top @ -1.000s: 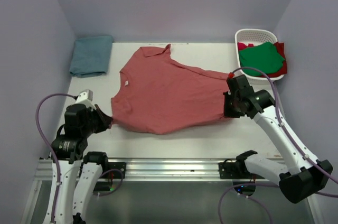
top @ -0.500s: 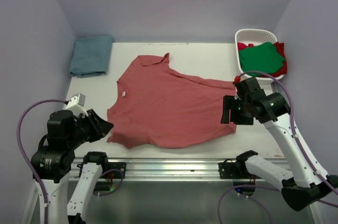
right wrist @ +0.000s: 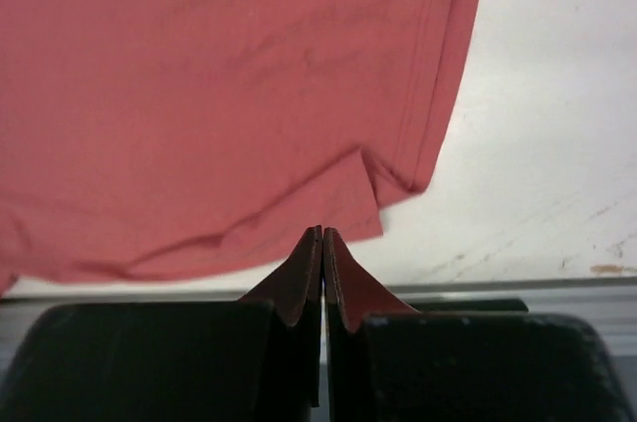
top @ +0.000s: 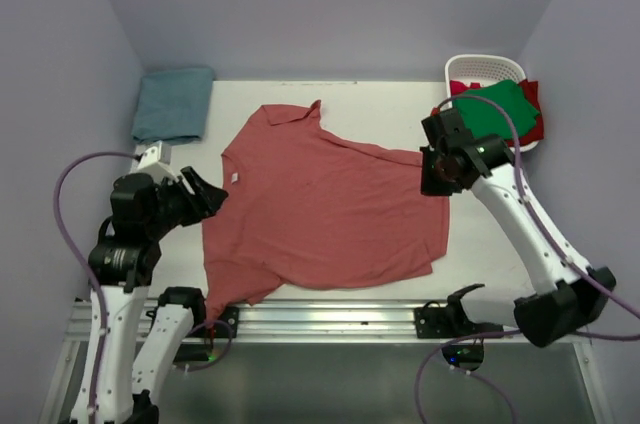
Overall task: Fold and stack the t-shirts
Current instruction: Flatten out the tshirt
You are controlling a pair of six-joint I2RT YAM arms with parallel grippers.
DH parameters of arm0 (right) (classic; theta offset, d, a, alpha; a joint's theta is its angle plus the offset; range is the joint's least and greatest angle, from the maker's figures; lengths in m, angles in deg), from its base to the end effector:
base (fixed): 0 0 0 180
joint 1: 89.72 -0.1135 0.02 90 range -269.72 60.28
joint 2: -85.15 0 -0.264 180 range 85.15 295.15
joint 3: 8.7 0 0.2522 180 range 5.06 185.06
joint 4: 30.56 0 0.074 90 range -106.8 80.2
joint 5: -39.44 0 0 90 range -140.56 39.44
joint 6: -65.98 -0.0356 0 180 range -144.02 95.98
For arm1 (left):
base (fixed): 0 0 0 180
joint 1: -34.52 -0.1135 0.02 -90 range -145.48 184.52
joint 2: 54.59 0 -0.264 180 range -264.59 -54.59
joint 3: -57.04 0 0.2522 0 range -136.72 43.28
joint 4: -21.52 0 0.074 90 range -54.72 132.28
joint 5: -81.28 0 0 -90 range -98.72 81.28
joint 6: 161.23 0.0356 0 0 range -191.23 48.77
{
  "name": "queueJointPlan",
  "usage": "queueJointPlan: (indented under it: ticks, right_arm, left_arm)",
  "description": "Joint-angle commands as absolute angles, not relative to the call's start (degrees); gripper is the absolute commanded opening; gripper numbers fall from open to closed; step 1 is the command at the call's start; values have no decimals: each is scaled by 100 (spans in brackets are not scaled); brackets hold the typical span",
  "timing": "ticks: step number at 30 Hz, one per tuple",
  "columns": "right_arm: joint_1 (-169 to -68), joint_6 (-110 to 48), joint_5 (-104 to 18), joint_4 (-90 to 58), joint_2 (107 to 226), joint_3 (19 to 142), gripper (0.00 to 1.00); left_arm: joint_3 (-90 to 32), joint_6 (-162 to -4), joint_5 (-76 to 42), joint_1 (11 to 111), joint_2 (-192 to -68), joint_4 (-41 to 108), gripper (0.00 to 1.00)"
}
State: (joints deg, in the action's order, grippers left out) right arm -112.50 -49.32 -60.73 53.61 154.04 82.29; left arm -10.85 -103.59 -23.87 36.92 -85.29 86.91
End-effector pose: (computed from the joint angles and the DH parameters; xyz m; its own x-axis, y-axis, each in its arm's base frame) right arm 0.1957 0.0754 0.3583 -0.8668 0.0922 -0.4901 0.0725 0.9956 0.0591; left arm 0.0889 -0.0130 0.3495 -0.5436 -0.4943 -0.6783 -0.0242 0.8171 -0.5760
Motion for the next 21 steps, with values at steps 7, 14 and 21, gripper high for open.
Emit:
queueJointPlan:
  ticks: [7, 14, 21]
  right_arm:
    - [-10756, -5223, -6912, 3744, 17872, 8908, 0]
    - [-10545, -5329, -6586, 3251, 19228, 9338, 0]
    - [-10405, -5232, -6243, 3321, 20213, 10024, 0]
  left_arm:
    - [-1129, -10076, -2295, 3681, -11722, 5067, 14]
    - [-1393, -10084, -2497, 3698, -13937, 4241, 0]
    - [-1692, -10155, -2279, 3734, -14906, 4222, 0]
